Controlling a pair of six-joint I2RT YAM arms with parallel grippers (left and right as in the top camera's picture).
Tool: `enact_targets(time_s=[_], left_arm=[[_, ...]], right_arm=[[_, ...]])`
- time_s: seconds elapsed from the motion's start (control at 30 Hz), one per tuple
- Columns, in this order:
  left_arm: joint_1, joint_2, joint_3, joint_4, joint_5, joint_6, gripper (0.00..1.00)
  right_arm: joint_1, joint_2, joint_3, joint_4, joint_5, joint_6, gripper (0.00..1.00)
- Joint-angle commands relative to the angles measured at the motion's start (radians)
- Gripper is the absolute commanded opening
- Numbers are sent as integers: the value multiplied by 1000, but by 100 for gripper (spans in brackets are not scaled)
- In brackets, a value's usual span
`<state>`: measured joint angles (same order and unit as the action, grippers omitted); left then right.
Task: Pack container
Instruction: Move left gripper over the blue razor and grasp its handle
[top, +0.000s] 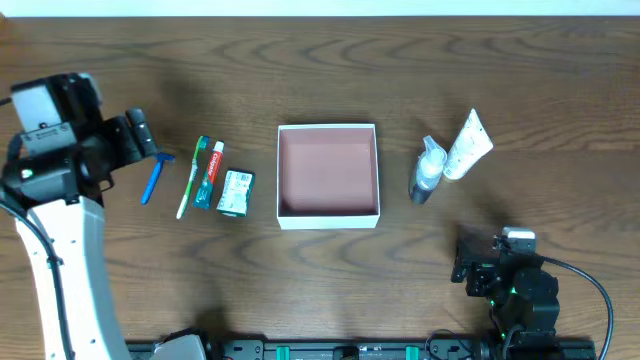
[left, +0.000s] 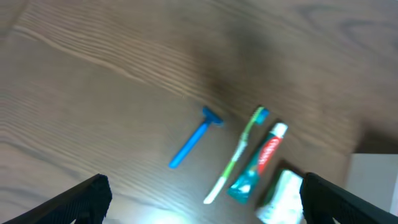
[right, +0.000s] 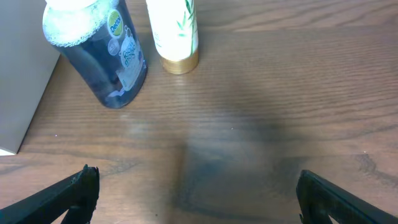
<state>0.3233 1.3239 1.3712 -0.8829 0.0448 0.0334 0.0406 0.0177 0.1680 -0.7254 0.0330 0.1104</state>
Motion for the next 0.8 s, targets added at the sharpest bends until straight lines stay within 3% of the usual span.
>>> enact_targets(time_s=[0.0,0.3,0.43,0.77], left_arm=[[35,73,19,-2,-12,140,98],[40,355,19,1,-12,359,98],[40,454,19,9,-12,467,91],[40,609,19,68,-13,608,75]], right_arm=[[0,-3,-2,-4,0,0,99],[0,-3,-2,-4,0,0,99],[0,-3,-2,-4,0,0,99],[0,-3,-2,-4,0,0,99]])
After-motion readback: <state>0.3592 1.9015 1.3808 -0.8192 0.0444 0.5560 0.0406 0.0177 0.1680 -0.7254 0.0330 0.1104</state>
